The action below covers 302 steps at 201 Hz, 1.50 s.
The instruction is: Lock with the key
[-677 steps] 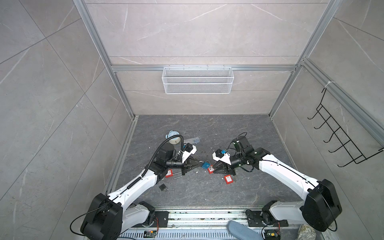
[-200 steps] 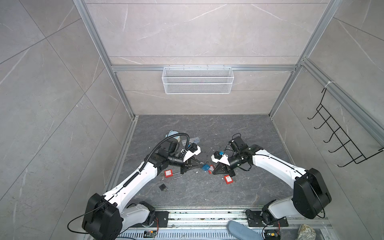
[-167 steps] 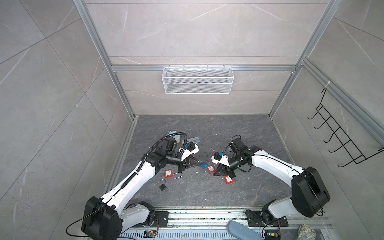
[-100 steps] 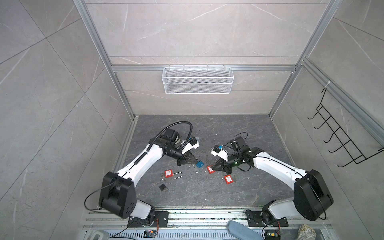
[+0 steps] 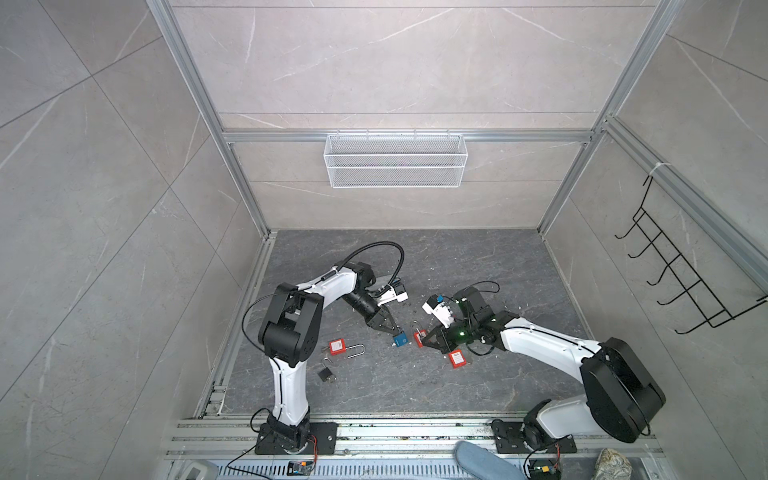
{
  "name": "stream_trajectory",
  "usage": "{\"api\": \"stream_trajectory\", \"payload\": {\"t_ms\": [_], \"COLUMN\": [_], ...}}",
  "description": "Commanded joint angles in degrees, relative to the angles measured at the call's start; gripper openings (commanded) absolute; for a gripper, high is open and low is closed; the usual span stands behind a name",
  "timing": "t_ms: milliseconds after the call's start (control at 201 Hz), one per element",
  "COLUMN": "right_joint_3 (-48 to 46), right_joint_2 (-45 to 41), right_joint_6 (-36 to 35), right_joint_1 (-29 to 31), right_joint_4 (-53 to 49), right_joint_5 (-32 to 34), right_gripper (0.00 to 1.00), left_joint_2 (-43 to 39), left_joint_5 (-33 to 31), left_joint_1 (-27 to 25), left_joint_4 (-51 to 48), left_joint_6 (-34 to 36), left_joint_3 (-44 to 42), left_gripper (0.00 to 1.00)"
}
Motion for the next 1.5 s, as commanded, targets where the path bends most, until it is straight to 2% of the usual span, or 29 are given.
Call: {"api": "stream_trajectory", "payload": {"t_ms": [0, 279, 438, 493, 597, 647, 677, 881, 1051, 1299, 1359, 1499], "right_joint_3": [0.6, 2.7, 2.6, 3.3, 4.2, 4.2, 4.3, 5.1, 6.1, 10.4, 12.5, 16.5], "right_joint_2": [2.5, 9.6, 12.0, 13.0, 13.6, 13.2, 12.7, 8.0, 3.7, 4.6, 6.5, 11.4], "right_joint_6": [4.6, 9.5, 11.6, 11.3, 11.0, 10.5, 10.3, 6.8, 0.4, -15.1, -15.8, -15.9], "right_joint_1": [1.8, 4.7, 5.3, 5.6, 6.1, 6.3, 6.3, 6.7, 7.2, 11.6, 12.6, 16.5], "right_joint_4": [4.6, 6.5, 8.4, 7.7, 6.6, 6.4, 6.1, 3.3, 1.7, 0.6, -0.1, 0.1], "right_joint_5": [2.7, 6.7, 8.8, 9.3, 11.5, 12.4, 13.4, 17.5, 19.7, 17.8, 18.3, 22.0], "right_gripper": [0.0, 0.0, 0.06, 0.11, 0.22, 0.25, 0.26, 0.43, 0.55, 0.56, 0.56, 0.56], "left_joint_2": [2.7, 7.9, 7.5, 6.7, 4.2, 2.6, 1.6, -6.5, -16.2, -33.1, -36.5, -39.8], "left_joint_5": [0.5, -4.7, -7.4, -7.9, -9.7, -11.0, -11.5, -15.0, -18.3, -23.1, -24.0, -30.5], "left_joint_1": [-0.3, -1.0, -1.0, -1.0, -1.0, -0.9, -0.9, 0.9, 3.0, 8.3, 9.0, 9.1], "left_joint_4": [-6.2, -7.8, -5.9, -5.3, -2.8, -1.7, -1.1, 3.4, 8.1, 19.5, 20.0, 16.0], "left_joint_6": [1.5, -1.8, -3.9, -4.3, -6.0, -7.0, -7.6, -12.0, -15.7, -26.5, -27.4, -29.2], "left_joint_3": [3.5, 6.3, 5.5, 5.0, 3.8, 3.2, 2.8, 0.0, -4.3, -13.2, -15.4, -18.9], "left_gripper": [0.0, 0.0, 0.0, 0.05, 0.24, 0.39, 0.45, 0.55, 0.58, 0.58, 0.6, 0.65]}}
